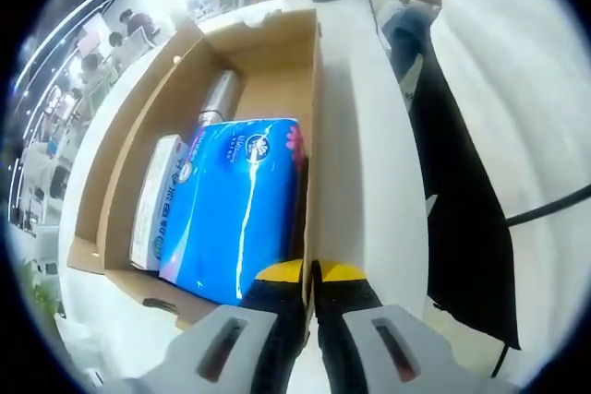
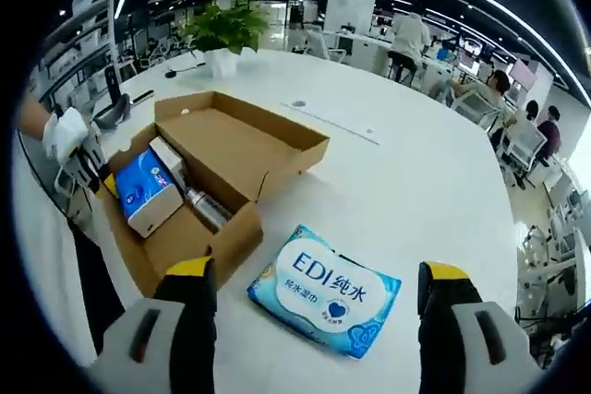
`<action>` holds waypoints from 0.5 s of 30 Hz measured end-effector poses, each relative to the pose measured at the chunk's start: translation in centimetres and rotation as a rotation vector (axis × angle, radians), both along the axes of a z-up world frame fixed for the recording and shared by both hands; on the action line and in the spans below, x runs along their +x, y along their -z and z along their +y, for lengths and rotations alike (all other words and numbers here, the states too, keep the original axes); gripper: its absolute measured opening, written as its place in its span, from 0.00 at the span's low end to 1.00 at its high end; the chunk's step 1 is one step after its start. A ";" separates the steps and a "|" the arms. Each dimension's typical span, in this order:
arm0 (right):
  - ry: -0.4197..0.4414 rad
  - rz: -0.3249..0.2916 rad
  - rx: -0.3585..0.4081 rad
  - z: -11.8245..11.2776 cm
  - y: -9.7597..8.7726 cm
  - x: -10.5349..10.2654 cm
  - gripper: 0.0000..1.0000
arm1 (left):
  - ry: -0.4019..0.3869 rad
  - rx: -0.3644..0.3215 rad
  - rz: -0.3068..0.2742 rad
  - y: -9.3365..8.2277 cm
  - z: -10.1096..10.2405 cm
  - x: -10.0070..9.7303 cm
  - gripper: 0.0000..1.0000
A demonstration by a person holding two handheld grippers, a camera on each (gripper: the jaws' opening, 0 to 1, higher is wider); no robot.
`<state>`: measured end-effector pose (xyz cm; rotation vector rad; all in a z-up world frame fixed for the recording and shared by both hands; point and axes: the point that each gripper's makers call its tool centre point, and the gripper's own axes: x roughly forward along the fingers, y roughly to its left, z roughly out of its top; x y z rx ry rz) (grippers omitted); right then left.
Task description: Operate the shoe box by opening the lid, removing the specified soft item, and placing it in the target area until the item is outside and the box remains undamaged.
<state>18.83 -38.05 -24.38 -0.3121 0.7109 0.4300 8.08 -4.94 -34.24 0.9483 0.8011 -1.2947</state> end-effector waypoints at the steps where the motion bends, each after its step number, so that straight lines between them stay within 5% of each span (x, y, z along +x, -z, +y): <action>1: 0.002 -0.005 -0.004 0.0 -0.2 -0.1 0.87 | 0.000 0.000 0.000 0.0 0.0 0.0 0.02; 3: 0.005 -0.014 -0.005 0.4 -0.9 -0.3 0.82 | 0.000 -0.001 0.000 0.0 0.0 0.0 0.02; 6: -0.021 -0.129 -0.021 1.5 -3.0 0.3 0.71 | -0.002 -0.001 0.000 0.0 0.0 0.0 0.03; 15: 0.050 -0.113 -0.029 2.0 -3.5 -0.6 0.62 | -0.001 -0.001 0.001 0.0 0.0 0.0 0.03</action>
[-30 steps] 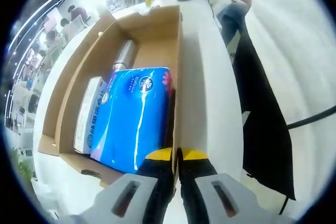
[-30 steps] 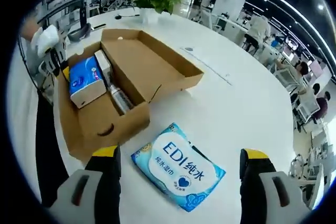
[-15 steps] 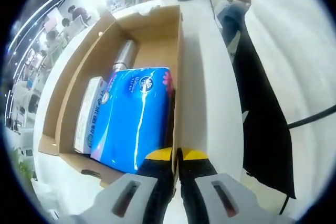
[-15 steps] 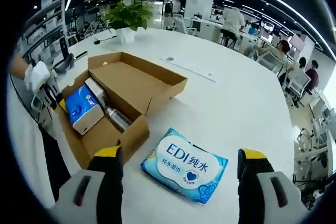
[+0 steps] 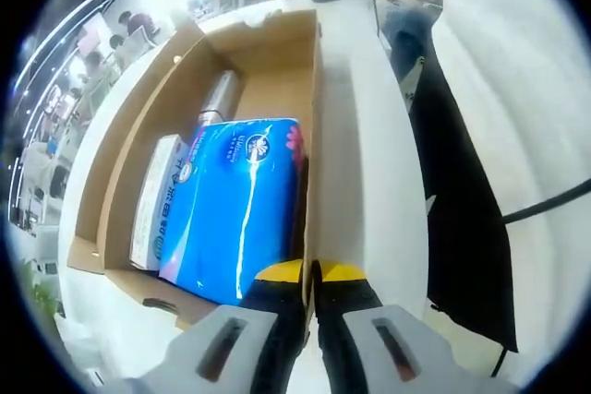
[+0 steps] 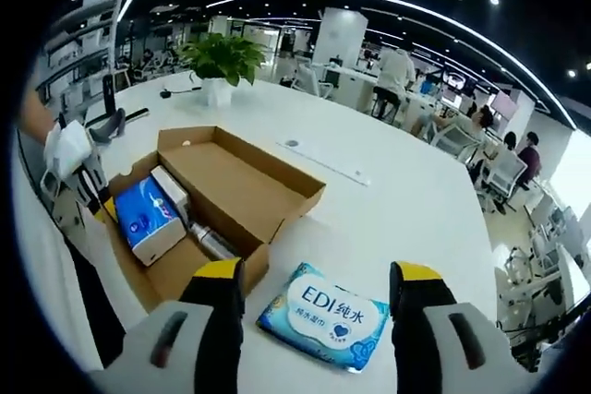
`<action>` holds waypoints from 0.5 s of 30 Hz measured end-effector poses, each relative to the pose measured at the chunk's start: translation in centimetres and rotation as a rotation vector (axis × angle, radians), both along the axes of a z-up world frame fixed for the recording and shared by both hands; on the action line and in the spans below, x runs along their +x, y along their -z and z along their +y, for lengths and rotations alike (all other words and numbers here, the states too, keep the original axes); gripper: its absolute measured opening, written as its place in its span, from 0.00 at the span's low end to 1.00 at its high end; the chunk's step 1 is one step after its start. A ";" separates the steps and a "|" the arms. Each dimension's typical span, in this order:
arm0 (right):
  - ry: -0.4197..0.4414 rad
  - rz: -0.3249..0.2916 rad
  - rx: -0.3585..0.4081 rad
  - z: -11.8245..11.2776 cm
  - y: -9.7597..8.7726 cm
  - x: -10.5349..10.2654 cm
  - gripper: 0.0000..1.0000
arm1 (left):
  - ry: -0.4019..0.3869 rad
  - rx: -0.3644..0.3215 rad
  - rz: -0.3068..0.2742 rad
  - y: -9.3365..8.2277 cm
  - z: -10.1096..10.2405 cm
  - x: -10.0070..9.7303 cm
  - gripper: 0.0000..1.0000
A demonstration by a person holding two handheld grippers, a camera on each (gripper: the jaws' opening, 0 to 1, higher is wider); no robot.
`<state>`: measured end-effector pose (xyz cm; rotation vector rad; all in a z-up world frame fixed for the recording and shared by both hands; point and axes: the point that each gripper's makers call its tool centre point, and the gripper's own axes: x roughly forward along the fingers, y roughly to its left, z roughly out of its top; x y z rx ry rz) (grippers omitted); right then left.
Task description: Operate the shoe box by opening the lid, removing the specified soft item, and placing it in the target area until the item is outside and the box remains undamaged.
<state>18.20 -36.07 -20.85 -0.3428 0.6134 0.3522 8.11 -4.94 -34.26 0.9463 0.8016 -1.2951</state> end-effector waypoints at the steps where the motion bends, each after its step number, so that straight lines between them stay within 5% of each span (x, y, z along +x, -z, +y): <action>1: 0.030 0.001 0.007 -0.3 -0.1 -0.3 0.58 | -0.002 0.000 0.000 0.0 0.0 0.0 0.03; 4: 0.023 -0.004 0.020 -0.2 -0.6 -1.1 0.40 | -0.005 0.001 0.000 0.1 0.0 0.0 0.03; 7: 0.017 -0.015 0.005 0.0 -0.9 -1.7 0.46 | -0.002 0.000 -0.003 0.0 0.0 0.0 0.03; 15: -0.053 -0.019 -0.040 2.1 -1.2 -2.4 0.43 | 0.002 0.000 -0.001 0.0 0.0 0.0 0.03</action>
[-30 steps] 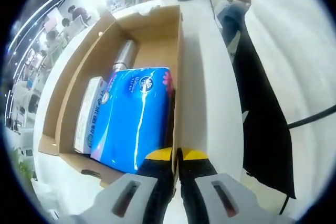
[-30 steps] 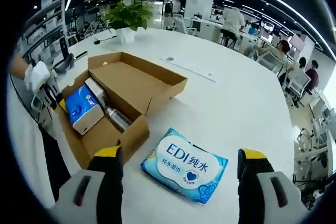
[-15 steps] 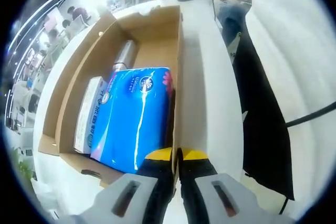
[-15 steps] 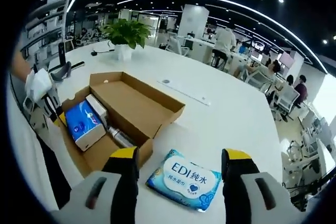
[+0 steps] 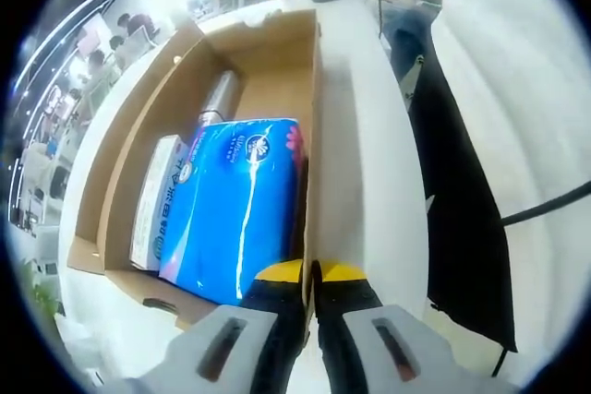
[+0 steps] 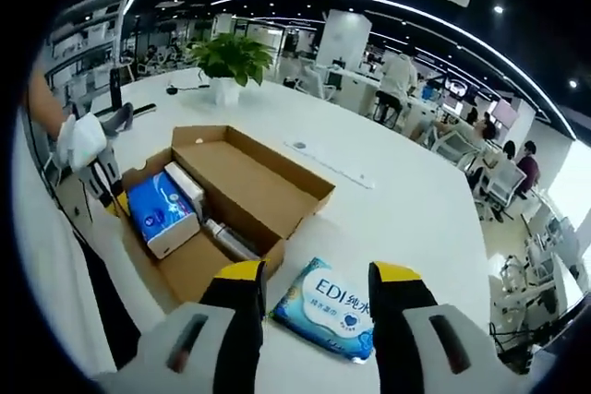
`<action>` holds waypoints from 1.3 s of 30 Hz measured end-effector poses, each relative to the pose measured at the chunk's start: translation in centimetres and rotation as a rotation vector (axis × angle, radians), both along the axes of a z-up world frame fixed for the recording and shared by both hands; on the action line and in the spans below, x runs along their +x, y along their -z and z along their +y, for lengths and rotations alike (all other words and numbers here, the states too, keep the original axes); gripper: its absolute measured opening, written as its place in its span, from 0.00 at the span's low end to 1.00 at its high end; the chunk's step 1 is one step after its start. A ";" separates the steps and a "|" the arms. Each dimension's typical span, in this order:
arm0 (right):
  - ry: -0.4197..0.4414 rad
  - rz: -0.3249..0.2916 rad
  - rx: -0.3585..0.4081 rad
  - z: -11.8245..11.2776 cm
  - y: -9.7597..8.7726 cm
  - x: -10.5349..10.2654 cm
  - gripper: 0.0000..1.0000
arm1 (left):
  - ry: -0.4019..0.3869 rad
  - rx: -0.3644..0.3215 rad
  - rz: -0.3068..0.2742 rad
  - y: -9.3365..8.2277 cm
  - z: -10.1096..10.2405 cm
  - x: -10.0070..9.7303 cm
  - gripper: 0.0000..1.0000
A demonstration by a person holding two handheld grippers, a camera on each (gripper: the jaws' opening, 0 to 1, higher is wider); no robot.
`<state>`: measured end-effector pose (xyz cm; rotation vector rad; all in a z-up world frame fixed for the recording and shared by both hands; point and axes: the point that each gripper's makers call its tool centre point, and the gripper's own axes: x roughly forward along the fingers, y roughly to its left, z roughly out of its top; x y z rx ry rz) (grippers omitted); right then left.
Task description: Operate the shoe box by opening the lid, removing the specified soft item, and placing it in the target area until the item is outside and the box remains undamaged.
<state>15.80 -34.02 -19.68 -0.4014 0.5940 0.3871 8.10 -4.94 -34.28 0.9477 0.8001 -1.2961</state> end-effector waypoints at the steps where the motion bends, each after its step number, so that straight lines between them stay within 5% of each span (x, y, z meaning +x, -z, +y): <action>1: -0.043 0.013 -0.051 0.3 0.3 -0.2 0.38 | 0.000 0.000 0.000 0.0 0.0 0.0 0.03; 9: -0.153 0.027 -0.173 2.8 1.4 -0.6 0.36 | -0.002 -0.001 -0.001 0.0 0.0 0.0 0.03; 16: -0.225 0.076 -0.075 6.0 2.7 -1.0 0.33 | -0.006 -0.001 0.000 0.0 0.0 0.0 0.03; 19: -0.262 0.058 -0.175 6.4 3.1 -1.1 0.32 | -0.007 -0.001 0.002 0.0 0.0 0.0 0.03; 26: -0.353 0.115 -0.252 7.3 5.0 -2.2 0.34 | -0.010 -0.004 -0.003 0.0 0.0 0.1 0.03; 32: -0.351 0.145 -0.211 8.6 5.8 -2.7 0.32 | -0.010 -0.004 -0.003 0.0 0.0 0.0 0.03; 39: -0.411 0.136 -0.247 10.5 6.3 -2.6 0.32 | -0.006 -0.006 -0.002 0.0 0.0 0.0 0.03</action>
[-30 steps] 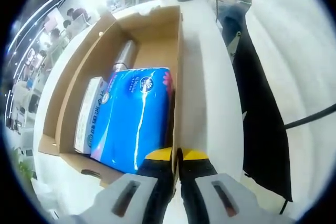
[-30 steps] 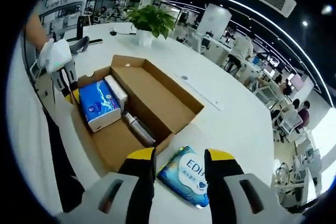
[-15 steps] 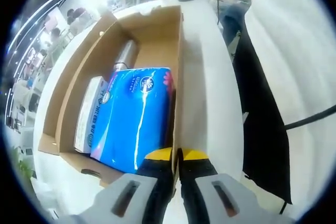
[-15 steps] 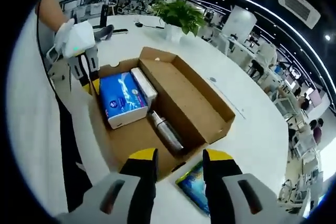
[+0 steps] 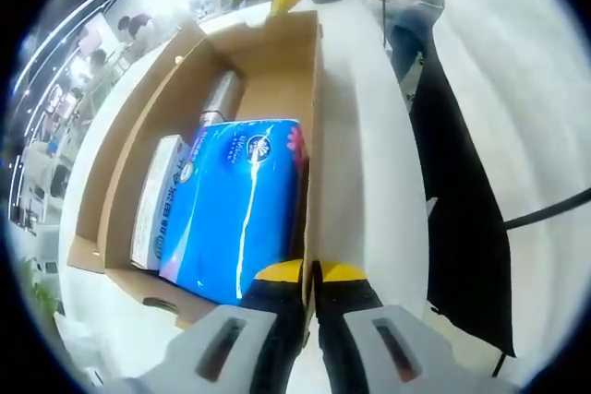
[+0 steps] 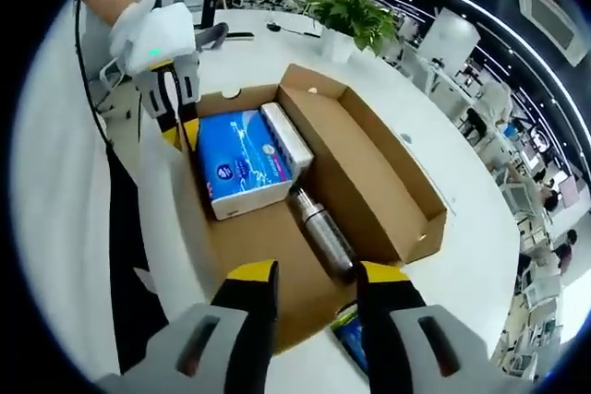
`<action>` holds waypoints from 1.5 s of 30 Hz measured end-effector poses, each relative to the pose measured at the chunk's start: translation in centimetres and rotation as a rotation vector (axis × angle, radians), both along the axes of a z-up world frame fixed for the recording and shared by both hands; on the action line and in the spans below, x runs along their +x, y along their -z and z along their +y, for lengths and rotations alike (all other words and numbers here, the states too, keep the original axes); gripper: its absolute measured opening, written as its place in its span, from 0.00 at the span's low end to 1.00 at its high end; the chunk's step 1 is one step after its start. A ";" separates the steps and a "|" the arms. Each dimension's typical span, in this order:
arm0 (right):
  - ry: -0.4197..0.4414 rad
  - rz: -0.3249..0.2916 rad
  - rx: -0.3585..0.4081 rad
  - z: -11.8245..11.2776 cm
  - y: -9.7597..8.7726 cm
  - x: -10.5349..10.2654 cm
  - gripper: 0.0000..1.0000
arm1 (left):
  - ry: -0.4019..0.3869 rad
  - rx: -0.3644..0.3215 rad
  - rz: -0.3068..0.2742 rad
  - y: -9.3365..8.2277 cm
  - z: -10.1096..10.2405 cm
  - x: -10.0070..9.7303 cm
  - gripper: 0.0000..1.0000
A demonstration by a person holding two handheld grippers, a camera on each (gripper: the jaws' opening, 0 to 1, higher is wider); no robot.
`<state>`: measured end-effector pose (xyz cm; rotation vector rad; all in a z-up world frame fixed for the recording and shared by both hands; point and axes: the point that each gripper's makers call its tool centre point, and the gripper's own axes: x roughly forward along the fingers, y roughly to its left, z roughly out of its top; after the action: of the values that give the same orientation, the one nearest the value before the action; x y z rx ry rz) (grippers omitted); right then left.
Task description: Operate the shoe box by opening the lid, removing the specified soft item, and placing it in the target area until the item is outside and the box remains undamaged.
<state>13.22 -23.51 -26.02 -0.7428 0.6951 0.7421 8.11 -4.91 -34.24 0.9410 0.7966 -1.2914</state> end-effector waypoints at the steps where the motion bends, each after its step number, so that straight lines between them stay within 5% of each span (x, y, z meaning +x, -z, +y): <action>1: -0.004 -0.003 -0.001 0.2 0.0 0.1 0.32 | -0.001 0.000 0.000 0.0 0.0 0.0 0.03; 23: -0.089 0.010 -0.026 3.6 1.3 2.7 0.23 | -0.004 -0.027 0.004 -0.1 -0.1 0.0 0.03; 45: -0.225 0.081 -0.089 6.3 5.4 4.1 0.24 | -0.009 -0.032 -0.007 -0.2 -0.1 0.0 0.03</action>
<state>17.32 -17.21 -31.46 -0.8858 0.7289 0.9548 8.13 -5.06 -34.06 0.9152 0.7718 -1.2891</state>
